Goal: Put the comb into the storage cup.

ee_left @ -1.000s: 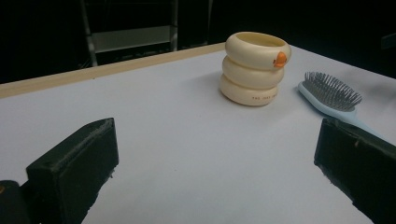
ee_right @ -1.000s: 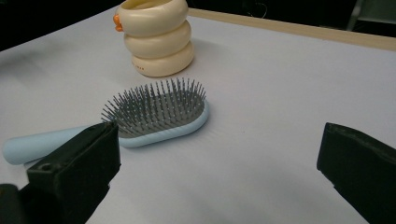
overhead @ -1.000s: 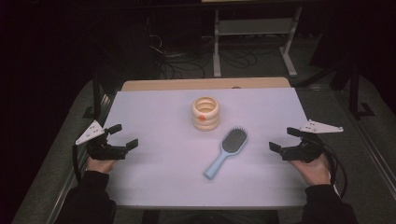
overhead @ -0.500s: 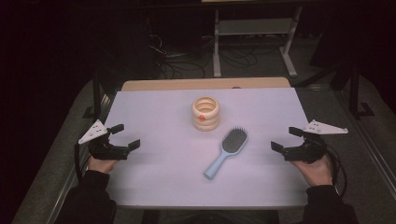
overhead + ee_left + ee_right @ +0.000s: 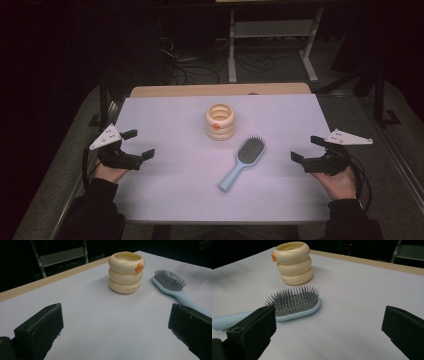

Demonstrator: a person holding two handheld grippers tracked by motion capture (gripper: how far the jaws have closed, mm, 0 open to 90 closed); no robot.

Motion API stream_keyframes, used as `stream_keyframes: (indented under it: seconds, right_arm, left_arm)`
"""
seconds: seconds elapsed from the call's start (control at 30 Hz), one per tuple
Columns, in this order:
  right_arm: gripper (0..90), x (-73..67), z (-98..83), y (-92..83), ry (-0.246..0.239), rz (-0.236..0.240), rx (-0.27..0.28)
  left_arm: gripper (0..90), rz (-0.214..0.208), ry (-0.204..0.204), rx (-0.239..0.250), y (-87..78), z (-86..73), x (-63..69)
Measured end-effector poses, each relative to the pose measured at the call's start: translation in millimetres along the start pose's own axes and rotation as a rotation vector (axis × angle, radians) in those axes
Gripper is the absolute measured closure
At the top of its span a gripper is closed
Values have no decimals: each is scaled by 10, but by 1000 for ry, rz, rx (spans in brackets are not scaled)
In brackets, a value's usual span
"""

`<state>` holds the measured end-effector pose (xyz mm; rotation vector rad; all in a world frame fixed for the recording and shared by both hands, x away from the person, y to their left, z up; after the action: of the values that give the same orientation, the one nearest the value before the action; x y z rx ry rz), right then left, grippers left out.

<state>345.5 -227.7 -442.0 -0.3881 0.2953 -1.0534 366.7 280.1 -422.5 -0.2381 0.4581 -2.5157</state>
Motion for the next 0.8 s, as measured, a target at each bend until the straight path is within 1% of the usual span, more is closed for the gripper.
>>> stream_keyframes:
  seconds: [0.13, 0.3, 0.37, 0.4, 0.53, 0.73, 0.8]
  right_arm:
    - [0, 5, 3, -9, 0, -2, 6]
    - [0, 0, -3, -4, -1, 0, 5]
    - [0, -1, -9, -1, -2, 0, 3]
    - [0, 0, -6, -3, -2, -1, 7]
    - [0, 0, -4, -11, 2, -1, 9]
    - [0, -6, -4, -12, -1, 1, 9]
    - [0, -6, -5, -10, -3, 1, 9]
  left_arm:
    - [0, -8, 8, -10, 18, 27, 11]
    - [0, -19, 8, -17, 48, 55, 17]
    - [0, -27, 16, -24, 68, 67, 25]
    - [0, -35, 23, -34, 93, 79, 43]
    - [0, -47, 28, -39, 134, 111, 78]
    - [0, -72, 56, -63, 222, 200, 142]
    - [0, -73, 56, -65, 235, 209, 149]
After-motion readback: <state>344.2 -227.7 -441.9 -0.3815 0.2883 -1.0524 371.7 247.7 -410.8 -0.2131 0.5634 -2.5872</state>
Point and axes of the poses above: each handheld gripper's, and its own axes: y roughly forward along the jaws, z roughly out of its top, x roughly to its right, the point moved 7 cm from there along y, roughly forward along the jaws, and after that the axes turned 9 degrees about -z, right-handed, at the moved point
